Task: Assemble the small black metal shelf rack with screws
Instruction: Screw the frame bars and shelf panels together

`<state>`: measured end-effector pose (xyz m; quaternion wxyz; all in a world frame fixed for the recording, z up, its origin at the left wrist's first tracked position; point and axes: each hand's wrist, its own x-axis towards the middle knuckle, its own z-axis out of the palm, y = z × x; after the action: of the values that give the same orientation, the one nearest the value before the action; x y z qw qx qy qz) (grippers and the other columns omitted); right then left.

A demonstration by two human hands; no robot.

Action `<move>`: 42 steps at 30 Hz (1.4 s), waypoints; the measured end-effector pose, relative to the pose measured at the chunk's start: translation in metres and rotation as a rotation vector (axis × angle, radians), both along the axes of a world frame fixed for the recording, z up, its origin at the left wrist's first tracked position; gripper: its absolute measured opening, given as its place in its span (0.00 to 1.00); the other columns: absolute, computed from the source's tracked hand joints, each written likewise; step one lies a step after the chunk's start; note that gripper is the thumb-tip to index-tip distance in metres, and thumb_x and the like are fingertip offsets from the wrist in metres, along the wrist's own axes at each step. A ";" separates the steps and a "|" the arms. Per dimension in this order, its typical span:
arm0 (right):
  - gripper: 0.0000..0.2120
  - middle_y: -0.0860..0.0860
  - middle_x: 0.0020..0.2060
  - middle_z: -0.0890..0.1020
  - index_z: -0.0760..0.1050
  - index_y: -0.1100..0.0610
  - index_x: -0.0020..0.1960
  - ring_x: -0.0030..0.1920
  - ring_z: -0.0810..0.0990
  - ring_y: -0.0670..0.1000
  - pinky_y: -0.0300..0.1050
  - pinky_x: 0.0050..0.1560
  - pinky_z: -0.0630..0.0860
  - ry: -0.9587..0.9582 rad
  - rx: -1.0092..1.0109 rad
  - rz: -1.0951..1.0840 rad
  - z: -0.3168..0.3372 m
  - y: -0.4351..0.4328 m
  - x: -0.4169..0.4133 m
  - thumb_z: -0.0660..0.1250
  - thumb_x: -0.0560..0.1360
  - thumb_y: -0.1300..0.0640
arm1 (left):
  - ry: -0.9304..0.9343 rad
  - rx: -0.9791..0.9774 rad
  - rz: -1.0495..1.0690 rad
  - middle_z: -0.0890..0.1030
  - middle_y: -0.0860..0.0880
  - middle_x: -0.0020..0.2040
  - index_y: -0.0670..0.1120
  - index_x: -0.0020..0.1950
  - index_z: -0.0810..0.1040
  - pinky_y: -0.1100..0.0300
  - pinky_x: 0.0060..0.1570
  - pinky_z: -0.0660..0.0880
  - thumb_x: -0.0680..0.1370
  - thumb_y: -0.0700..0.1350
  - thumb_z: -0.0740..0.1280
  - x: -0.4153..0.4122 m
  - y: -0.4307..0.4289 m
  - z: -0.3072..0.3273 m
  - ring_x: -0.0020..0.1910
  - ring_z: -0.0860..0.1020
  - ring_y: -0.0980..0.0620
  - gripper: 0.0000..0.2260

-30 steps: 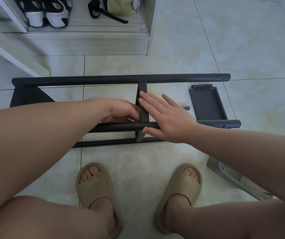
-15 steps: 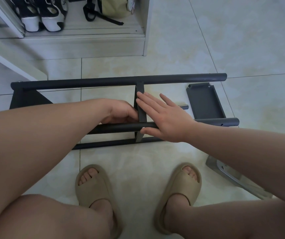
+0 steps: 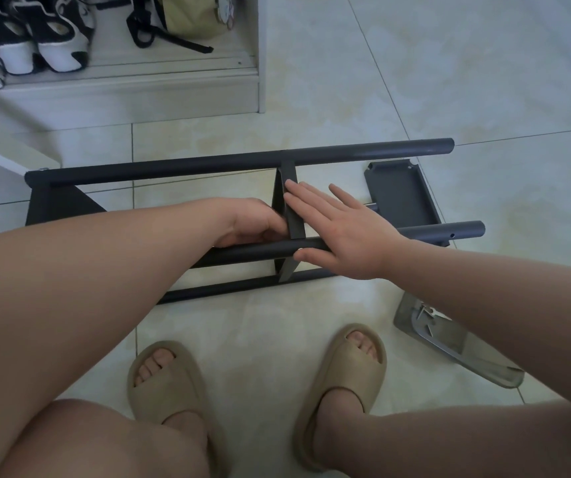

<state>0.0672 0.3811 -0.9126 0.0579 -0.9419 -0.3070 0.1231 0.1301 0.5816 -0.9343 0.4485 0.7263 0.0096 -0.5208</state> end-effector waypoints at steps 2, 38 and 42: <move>0.40 0.47 0.82 0.42 0.43 0.54 0.83 0.82 0.42 0.46 0.51 0.81 0.41 -0.008 -0.003 -0.010 0.000 -0.008 0.000 0.48 0.80 0.33 | 0.026 0.008 -0.016 0.83 0.49 0.35 0.44 0.44 0.82 0.57 0.43 0.74 0.78 0.42 0.66 0.001 -0.008 0.000 0.34 0.80 0.52 0.06; 0.43 0.46 0.82 0.39 0.44 0.55 0.83 0.81 0.44 0.47 0.50 0.81 0.46 0.090 0.066 0.031 0.001 0.074 -0.001 0.56 0.80 0.33 | -0.079 0.115 -0.034 0.86 0.51 0.47 0.51 0.41 0.87 0.52 0.60 0.75 0.77 0.42 0.68 -0.005 0.089 0.015 0.54 0.81 0.49 0.09; 0.36 0.47 0.80 0.59 0.59 0.53 0.80 0.72 0.70 0.54 0.49 0.69 0.67 0.050 -0.013 0.020 0.012 0.054 -0.012 0.62 0.79 0.35 | -0.331 0.345 -0.216 0.85 0.50 0.39 0.50 0.40 0.85 0.53 0.50 0.74 0.80 0.61 0.63 -0.020 0.097 0.032 0.45 0.81 0.50 0.20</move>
<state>0.0547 0.4351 -0.9009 0.0579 -0.9358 -0.3142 0.1491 0.1099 0.6789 -0.9027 0.2551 0.8642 -0.0529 -0.4305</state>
